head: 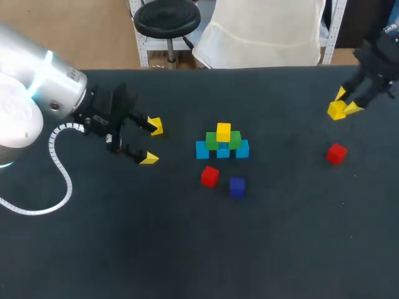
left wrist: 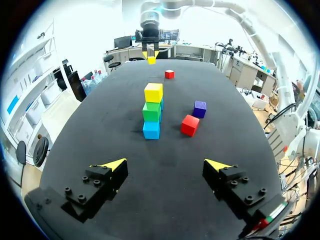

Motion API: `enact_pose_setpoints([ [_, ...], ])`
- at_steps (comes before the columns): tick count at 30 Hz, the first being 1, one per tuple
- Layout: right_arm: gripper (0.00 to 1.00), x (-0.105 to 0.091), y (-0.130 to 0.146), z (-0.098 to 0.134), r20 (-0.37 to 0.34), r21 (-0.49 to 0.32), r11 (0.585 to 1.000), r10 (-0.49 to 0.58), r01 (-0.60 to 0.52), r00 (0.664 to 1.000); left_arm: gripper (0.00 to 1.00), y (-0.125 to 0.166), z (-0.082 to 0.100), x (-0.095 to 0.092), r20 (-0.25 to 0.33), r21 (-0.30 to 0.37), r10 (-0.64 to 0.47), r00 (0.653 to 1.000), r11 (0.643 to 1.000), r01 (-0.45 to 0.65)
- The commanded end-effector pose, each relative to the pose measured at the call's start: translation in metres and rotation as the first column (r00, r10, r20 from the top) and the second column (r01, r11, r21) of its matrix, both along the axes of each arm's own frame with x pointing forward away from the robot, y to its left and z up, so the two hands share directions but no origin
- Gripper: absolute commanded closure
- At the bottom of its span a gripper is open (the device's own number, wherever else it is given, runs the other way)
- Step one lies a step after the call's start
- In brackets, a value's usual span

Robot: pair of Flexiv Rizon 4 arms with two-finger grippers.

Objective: Place the blue cubes, place green cubes on the blue cubes, place the yellow cubes on the green cubes, then place the red cubes on the yellow cubes, and place purple cube on the red cubes.

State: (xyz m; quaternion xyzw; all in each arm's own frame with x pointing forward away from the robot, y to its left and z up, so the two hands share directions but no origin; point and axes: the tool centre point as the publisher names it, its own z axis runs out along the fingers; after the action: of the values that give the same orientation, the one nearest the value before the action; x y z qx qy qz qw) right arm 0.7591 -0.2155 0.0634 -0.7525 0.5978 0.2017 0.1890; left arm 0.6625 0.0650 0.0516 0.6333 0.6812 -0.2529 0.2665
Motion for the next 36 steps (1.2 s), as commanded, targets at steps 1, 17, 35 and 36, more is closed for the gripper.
enact_pose_setpoints([
  [1, 1.00, -0.015, 0.021, 0.014, 0.164, -0.009, 0.958, -0.281, 0.286, 0.946, 0.00, 0.001, -0.001, -0.001, 0.005, -0.005, -0.001, 1.000, 1.000, 0.001],
  [17, 1.00, -0.028, 0.111, 0.015, 0.094, -0.011, 0.936, -0.350, 0.352, 0.932, 0.00, 0.001, -0.001, -0.001, 0.005, -0.005, -0.001, 1.000, 1.000, 0.001],
  [35, 1.00, -0.046, 0.168, 0.013, -0.010, 0.007, 0.944, -0.330, 0.330, 0.944, 0.00, 0.001, -0.001, -0.001, 0.005, -0.005, -0.001, 1.000, 1.000, 0.001],
  [36, 1.00, -0.046, 0.171, 0.013, -0.008, 0.000, 0.947, -0.322, 0.322, 0.947, 0.00, 0.001, -0.001, -0.001, 0.005, -0.005, -0.001, 1.000, 1.000, 0.001],
])
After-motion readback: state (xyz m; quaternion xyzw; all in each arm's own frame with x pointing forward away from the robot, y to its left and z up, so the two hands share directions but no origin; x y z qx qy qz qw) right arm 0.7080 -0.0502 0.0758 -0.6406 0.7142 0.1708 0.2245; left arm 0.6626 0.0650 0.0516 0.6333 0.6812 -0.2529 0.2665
